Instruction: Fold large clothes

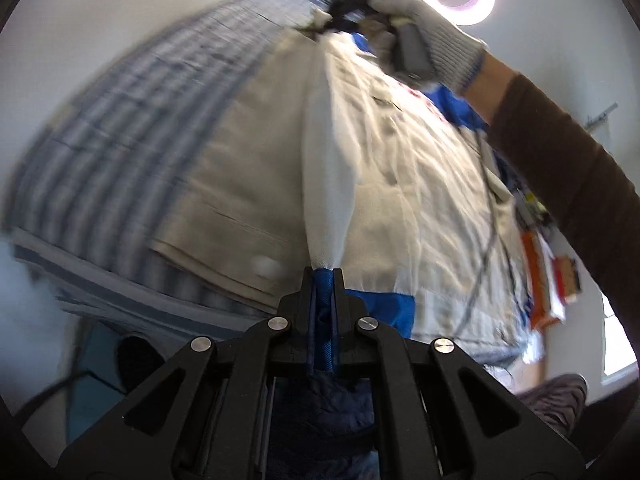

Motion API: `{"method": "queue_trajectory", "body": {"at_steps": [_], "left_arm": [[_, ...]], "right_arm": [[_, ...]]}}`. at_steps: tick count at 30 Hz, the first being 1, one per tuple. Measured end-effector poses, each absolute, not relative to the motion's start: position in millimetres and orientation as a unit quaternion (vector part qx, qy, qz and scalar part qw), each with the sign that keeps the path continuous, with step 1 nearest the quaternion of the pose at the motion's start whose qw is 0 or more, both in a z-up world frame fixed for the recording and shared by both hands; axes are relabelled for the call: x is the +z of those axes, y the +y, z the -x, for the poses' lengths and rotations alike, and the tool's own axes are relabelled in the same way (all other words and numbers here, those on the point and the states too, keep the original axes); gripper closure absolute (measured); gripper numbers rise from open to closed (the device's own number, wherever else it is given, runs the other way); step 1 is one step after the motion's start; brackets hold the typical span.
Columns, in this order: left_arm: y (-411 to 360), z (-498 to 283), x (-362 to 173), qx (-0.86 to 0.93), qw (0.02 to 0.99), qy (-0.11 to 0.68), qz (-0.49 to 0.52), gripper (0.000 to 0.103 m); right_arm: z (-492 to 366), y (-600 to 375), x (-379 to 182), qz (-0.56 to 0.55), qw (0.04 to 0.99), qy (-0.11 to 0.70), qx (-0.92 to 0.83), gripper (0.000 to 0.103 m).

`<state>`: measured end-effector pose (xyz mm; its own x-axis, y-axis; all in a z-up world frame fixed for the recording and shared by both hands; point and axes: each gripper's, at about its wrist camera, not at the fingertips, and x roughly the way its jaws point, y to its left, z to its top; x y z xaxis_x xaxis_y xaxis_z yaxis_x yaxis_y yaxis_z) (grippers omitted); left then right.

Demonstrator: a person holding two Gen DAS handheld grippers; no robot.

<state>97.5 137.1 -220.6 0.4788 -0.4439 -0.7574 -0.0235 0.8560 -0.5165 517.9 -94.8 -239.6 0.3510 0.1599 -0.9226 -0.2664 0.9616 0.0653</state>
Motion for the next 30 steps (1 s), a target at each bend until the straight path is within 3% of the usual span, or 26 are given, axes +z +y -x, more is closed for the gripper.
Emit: {"method": "queue_trajectory", "body": {"at_steps": [10, 12, 14, 15, 17, 18, 23, 30], "left_arm": [[175, -108, -237, -0.046, 0.819, 0.512, 0.257, 0.1], [176, -108, -243, -0.042, 0.815, 0.519, 0.254, 0.1], [172, -106, -237, -0.036, 0.824, 0.514, 0.236, 0.097], [172, -105, -233, -0.036, 0.829, 0.51, 0.229, 0.093], [174, -104, -226, -0.032, 0.835, 0.501, 0.226, 0.071], [176, -103, -222, -0.032, 0.838, 0.495, 0.229, 0.067], [181, -107, -214, -0.04, 0.843, 0.483, 0.232, 0.066], [169, -111, -205, -0.037, 0.855, 0.476, 0.205, 0.066]], "right_arm": [[-544, -56, -265, 0.038, 0.817, 0.555, 0.152, 0.102], [-546, -61, -271, 0.023, 0.814, 0.553, 0.174, 0.091], [-543, -71, -265, -0.002, 0.814, 0.545, 0.2, 0.068], [-538, -81, -257, -0.016, 0.818, 0.534, 0.212, 0.066], [-522, -101, -240, -0.023, 0.83, 0.513, 0.218, 0.067], [-512, -110, -233, -0.018, 0.835, 0.504, 0.22, 0.067], [-429, -141, -219, 0.067, 0.832, 0.478, 0.274, 0.07], [-368, -161, -280, 0.157, 0.788, 0.544, 0.242, 0.072]]}}
